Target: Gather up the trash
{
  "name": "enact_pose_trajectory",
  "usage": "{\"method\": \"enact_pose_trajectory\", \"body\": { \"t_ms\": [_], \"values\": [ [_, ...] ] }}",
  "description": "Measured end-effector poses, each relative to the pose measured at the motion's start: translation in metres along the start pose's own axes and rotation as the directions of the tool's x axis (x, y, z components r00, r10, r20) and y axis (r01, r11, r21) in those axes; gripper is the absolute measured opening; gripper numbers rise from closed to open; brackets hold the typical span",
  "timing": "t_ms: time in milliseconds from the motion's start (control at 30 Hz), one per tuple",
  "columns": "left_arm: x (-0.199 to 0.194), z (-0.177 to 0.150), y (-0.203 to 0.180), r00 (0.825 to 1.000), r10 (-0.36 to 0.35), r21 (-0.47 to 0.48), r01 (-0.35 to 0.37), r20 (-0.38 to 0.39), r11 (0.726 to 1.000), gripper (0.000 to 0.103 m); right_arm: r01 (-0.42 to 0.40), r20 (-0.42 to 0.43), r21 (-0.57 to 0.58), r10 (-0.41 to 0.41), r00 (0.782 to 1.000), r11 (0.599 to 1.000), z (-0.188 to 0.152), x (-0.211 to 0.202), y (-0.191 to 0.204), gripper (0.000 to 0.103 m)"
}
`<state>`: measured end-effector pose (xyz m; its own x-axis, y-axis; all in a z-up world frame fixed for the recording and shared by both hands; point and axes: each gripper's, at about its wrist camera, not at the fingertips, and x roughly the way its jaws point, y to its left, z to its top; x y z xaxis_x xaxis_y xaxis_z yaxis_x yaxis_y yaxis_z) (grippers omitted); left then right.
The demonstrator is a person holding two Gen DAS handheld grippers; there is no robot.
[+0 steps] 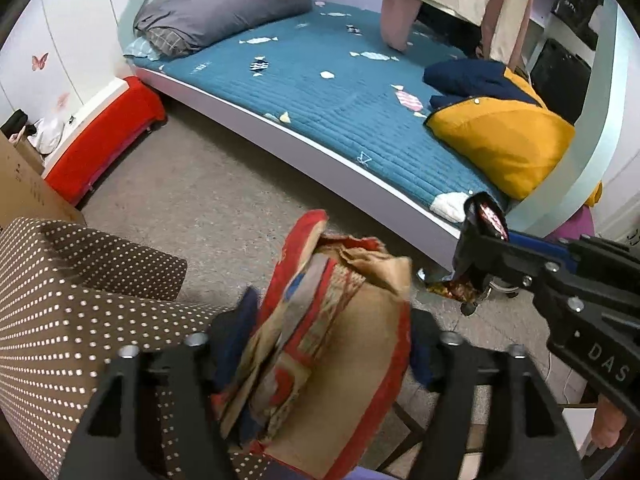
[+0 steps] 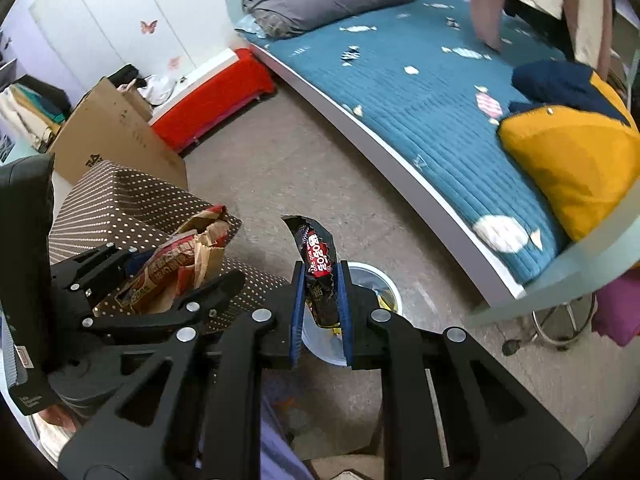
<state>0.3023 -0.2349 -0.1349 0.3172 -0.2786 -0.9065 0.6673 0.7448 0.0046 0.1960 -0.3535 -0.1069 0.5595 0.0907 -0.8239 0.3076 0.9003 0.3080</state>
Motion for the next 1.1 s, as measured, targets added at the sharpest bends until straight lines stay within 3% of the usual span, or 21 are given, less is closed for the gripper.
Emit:
{"method": "enact_pose_trajectory", "body": {
  "t_ms": [200, 467, 533, 567, 600, 667, 1100],
  "values": [
    [0.004, -0.005, -0.002, 1.0, 0.012, 0.015, -0.011, -0.014, 1.0, 0.073, 0.017, -0.021, 0.026, -0.017, 1.0, 1.0, -0.007, 0.005, -0.011, 0.016],
    [-0.008, -0.017, 0.021, 0.998, 0.063, -0.033, -0.063, -0.01, 0.997, 0.073, -0.014, -0.1, -0.006, 0.014, 0.995, 1.0, -0.008, 0.033, 0.006, 0.018],
    [-0.01, -0.02, 0.025, 0.997, 0.073, -0.04, -0.073, -0.012, 0.996, 0.073, -0.01, -0.102, -0.002, 0.01, 0.995, 1.0, -0.005, 0.036, 0.01, 0.039],
    [-0.011, -0.021, 0.028, 0.997, 0.075, -0.043, -0.076, -0.013, 0.996, 0.073, 0.004, -0.108, 0.016, -0.002, 0.994, 1.0, -0.004, 0.036, 0.009, 0.08],
    [-0.012, -0.023, 0.03, 0.997, 0.082, -0.05, -0.082, -0.015, 0.995, 0.073, 0.012, -0.1, 0.033, -0.009, 0.995, 0.999, -0.002, 0.035, 0.008, 0.083],
    [-0.014, -0.027, 0.033, 0.996, 0.084, -0.059, -0.085, -0.013, 0.995, 0.073, 0.013, -0.057, 0.037, -0.011, 0.998, 0.999, -0.002, 0.029, 0.008, 0.083],
    [-0.036, -0.063, 0.023, 0.996, 0.086, -0.102, -0.084, 0.018, 0.991, 0.073, 0.041, -0.047, -0.019, -0.041, 0.998, 0.999, -0.04, -0.003, 0.02, 0.083]
  ]
}}
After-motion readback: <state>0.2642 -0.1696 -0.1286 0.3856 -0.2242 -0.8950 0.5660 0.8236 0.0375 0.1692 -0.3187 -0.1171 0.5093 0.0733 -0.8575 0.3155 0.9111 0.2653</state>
